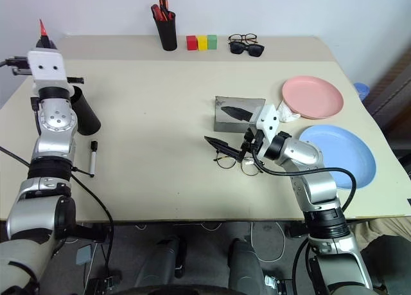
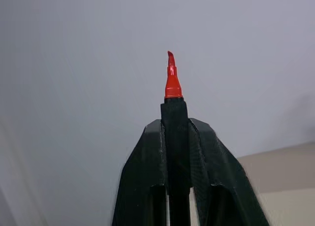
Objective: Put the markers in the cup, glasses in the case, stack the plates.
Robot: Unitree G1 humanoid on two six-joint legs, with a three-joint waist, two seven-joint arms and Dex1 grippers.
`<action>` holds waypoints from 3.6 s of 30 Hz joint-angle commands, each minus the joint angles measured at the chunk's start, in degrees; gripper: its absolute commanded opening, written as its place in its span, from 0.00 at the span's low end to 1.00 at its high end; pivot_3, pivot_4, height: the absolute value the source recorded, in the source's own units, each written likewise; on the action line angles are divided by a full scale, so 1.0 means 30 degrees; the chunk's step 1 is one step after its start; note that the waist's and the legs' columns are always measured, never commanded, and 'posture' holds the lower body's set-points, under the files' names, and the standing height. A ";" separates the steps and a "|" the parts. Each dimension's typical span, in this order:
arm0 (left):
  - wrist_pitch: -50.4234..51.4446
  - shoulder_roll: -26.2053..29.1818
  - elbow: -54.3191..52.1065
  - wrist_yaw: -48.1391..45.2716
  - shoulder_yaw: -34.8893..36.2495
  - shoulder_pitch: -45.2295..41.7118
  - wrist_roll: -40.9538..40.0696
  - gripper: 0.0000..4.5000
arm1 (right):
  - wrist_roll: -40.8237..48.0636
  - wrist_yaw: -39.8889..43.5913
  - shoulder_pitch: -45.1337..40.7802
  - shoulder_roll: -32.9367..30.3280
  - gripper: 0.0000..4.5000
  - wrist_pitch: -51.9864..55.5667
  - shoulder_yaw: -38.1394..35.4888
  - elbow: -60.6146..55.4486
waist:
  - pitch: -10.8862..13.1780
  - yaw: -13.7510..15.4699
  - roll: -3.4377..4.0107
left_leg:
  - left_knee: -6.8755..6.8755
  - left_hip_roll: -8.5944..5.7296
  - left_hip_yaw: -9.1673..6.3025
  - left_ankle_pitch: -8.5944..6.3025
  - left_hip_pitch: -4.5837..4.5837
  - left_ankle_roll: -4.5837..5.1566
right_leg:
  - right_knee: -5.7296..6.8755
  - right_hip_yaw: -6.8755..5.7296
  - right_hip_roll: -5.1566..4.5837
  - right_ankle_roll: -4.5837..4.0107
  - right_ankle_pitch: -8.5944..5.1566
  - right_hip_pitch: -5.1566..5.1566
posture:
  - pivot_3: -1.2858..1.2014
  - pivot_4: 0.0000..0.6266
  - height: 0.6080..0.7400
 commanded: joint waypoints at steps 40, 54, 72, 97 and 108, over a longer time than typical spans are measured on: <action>3.7047 -0.3668 -1.8863 -0.0394 0.6949 0.5470 -0.9678 0.37 | 0.0326 0.0306 -0.0656 -0.0094 1.00 0.0930 -0.0312 -0.0818 | 0.0015 -0.0445 -0.0048 | -0.0008 0.0015 0.0010 0.0007 0.0052 -0.0014 | 0.0054 0.0054 0.0018 -0.0066 -0.0042 -0.0011 | 0.52 0.24 1.00; 3.0053 -0.3936 -2.7984 -0.8457 0.1669 0.9105 -1.2618 0.00 | 0.0563 -0.0204 0.0227 -0.0390 1.00 0.1007 -0.0933 -0.1381 | 0.0006 -0.0319 -0.0047 | 0.0008 0.0014 0.0015 0.0002 -0.0011 -0.0024 | -0.0009 0.0056 0.0001 -0.0103 -0.0027 -0.0032 | 0.52 0.24 1.00; 0.3897 -0.1223 -1.0195 0.0167 0.0617 0.3494 0.0701 0.00 | 0.0865 -0.0861 -0.0600 0.0715 1.00 0.0771 -0.0925 -0.1143 | -0.0001 -0.0377 -0.0035 | -0.0006 0.0016 0.0043 0.0006 -0.0003 -0.0002 | -0.0016 0.0060 0.0011 -0.0039 0.0023 -0.0041 | 0.52 0.24 1.00; 0.3659 -0.1745 -0.8177 -0.1353 0.0488 0.4772 -0.1312 0.57 | 0.0786 -0.0912 0.0216 0.0348 1.00 0.0375 -0.1132 -0.1263 | -0.0001 -0.0357 -0.0035 | -0.0009 0.0022 0.0054 0.0005 -0.0003 -0.0007 | -0.0007 0.0059 0.0008 -0.0017 0.0037 -0.0049 | 0.52 0.24 1.00; 1.3784 -0.2159 -1.0125 -1.9059 -0.5976 -0.0935 -0.7285 0.57 | 0.0651 -0.3094 0.4001 -0.1101 1.00 0.1565 -0.3446 -0.4640 | 0.0004 0.0065 -0.0044 | 0.0007 0.0012 0.0059 0.0005 -0.0011 -0.0008 | -0.0030 0.0060 0.0006 -0.0075 0.0002 -0.0034 | 0.52 0.24 1.00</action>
